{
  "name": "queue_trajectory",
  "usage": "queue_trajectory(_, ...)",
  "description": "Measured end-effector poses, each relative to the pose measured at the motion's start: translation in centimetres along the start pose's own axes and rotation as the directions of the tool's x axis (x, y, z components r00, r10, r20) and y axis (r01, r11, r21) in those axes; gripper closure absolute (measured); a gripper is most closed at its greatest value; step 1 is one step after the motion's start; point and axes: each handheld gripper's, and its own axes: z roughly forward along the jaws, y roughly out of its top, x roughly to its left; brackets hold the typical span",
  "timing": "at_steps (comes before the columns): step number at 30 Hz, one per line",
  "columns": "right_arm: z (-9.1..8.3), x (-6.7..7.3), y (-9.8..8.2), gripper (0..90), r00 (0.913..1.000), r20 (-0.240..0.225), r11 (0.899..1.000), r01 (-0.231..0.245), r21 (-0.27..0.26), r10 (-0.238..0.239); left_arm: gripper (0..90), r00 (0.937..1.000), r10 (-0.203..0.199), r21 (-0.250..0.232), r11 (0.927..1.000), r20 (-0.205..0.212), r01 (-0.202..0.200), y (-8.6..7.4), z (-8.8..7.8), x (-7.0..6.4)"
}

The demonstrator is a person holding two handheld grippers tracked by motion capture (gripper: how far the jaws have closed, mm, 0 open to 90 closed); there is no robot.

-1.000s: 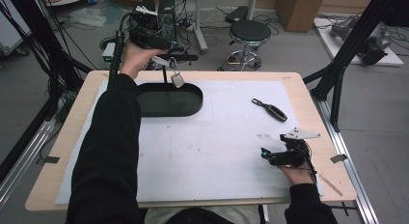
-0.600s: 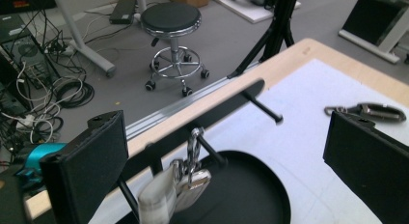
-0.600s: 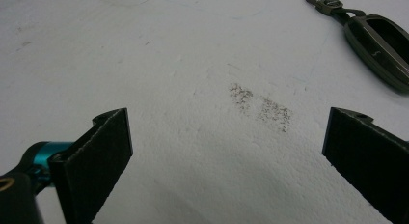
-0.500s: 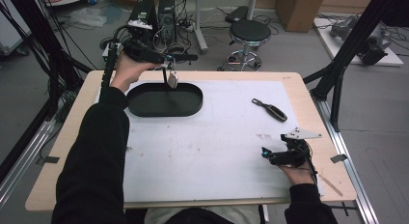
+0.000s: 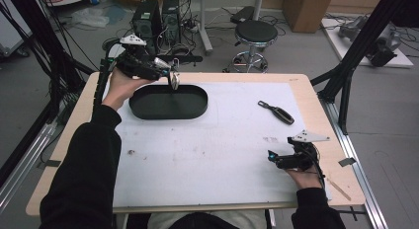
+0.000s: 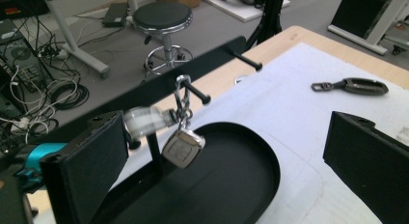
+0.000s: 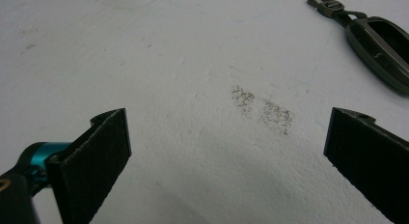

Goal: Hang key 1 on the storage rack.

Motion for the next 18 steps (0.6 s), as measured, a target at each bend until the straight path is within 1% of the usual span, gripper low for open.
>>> queue_trajectory(4,0.0,0.0,0.0,1.4,1.0000,0.000,1.000,-0.003,-0.002,0.003,2.4,1.0000,0.003,-0.001,1.0000,-0.006,-0.003,-1.0,-0.9,-0.1)
queue_trajectory(5,0.0,0.0,0.0,1.4,1.0000,0.000,1.000,-0.003,-0.001,0.003,2.4,0.9998,0.007,-0.002,1.0000,-0.018,-0.007,-1.4,-1.1,-0.1)
queue_trajectory(6,0.0,0.0,0.0,1.4,1.0000,-0.005,1.000,-0.009,0.003,0.009,2.4,0.9996,0.001,-0.002,1.0000,-0.027,-0.001,-1.7,-1.3,-0.1)
queue_trajectory(9,0.1,0.0,0.1,1.4,0.9998,0.007,1.000,-0.017,0.006,0.017,2.4,0.9994,-0.012,-0.007,0.9999,-0.032,0.012,-2.8,-1.9,0.0)
queue_trajectory(13,0.1,0.0,0.1,1.4,0.9998,0.003,1.000,-0.020,0.007,0.020,2.4,0.9992,-0.021,-0.002,0.9998,-0.033,0.021,-4.3,-2.7,0.1)
queue_trajectory(15,0.2,0.0,0.1,1.3,0.9998,-0.002,1.000,-0.018,0.008,0.018,2.4,0.9988,-0.020,-0.006,0.9998,-0.044,0.020,-5.1,-3.1,0.0)
queue_trajectory(17,0.2,0.0,0.1,0.8,0.9996,0.002,0.999,-0.028,0.017,0.028,2.4,0.9976,-0.013,-0.009,0.9999,-0.067,0.012,-5.8,-3.4,-0.1)
queue_trajectory(18,0.2,0.1,0.1,0.8,0.9996,0.006,0.999,-0.029,0.017,0.029,2.4,0.9974,-0.012,0.002,0.9999,-0.071,0.012,-6.2,-3.5,-0.1)
